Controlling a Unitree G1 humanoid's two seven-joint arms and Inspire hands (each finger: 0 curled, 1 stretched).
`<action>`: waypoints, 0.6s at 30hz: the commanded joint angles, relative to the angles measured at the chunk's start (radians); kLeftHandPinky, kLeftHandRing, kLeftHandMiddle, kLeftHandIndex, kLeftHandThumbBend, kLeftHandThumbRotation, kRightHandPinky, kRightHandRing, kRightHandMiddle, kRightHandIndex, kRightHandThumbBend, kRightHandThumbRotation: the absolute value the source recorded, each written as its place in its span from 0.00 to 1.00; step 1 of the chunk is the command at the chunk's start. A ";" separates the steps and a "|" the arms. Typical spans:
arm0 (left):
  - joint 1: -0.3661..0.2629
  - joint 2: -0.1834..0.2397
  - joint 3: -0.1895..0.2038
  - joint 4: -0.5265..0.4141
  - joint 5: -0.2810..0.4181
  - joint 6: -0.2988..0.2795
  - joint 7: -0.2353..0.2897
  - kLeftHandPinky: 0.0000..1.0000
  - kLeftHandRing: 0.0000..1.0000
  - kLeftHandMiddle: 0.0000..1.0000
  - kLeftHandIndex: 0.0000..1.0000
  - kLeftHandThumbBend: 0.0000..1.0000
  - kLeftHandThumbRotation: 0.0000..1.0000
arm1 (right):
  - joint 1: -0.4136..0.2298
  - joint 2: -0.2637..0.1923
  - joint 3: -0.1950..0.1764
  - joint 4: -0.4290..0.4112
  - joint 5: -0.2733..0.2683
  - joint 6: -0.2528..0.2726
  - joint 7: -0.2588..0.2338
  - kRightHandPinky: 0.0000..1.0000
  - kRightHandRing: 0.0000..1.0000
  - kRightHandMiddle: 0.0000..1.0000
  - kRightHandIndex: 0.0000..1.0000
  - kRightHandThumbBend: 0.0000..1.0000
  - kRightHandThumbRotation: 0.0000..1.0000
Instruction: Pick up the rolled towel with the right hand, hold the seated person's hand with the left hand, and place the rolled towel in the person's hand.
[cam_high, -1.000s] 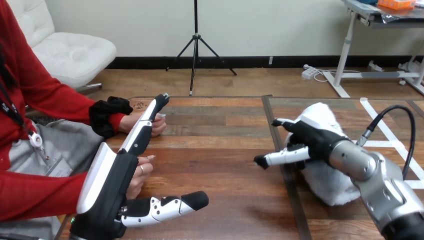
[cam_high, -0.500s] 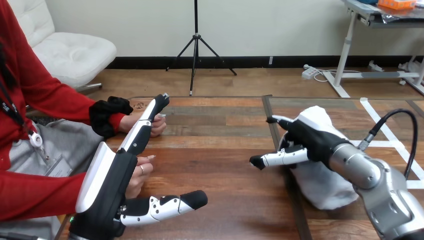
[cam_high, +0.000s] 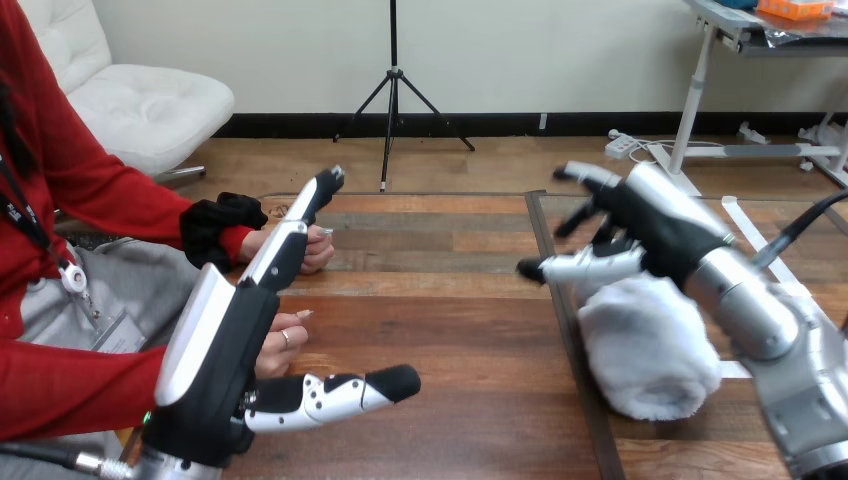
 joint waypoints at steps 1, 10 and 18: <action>-0.052 0.009 0.008 -0.005 -0.013 -0.010 0.004 0.91 0.94 0.95 0.96 1.00 0.59 | -0.060 -0.023 -0.039 -0.006 0.023 -0.054 -0.044 0.53 0.66 0.82 0.92 0.96 0.40; -0.058 0.013 0.009 0.011 -0.016 -0.023 0.003 0.91 0.94 0.95 0.96 1.00 0.60 | -0.070 -0.022 -0.061 0.058 0.060 -0.165 -0.090 0.66 0.75 0.80 0.90 0.98 0.40; -0.062 0.012 0.009 0.010 -0.016 -0.019 0.000 0.92 0.94 0.95 0.96 1.00 0.59 | -0.092 -0.018 -0.074 0.139 0.080 -0.253 -0.135 0.67 0.74 0.80 0.88 1.00 0.42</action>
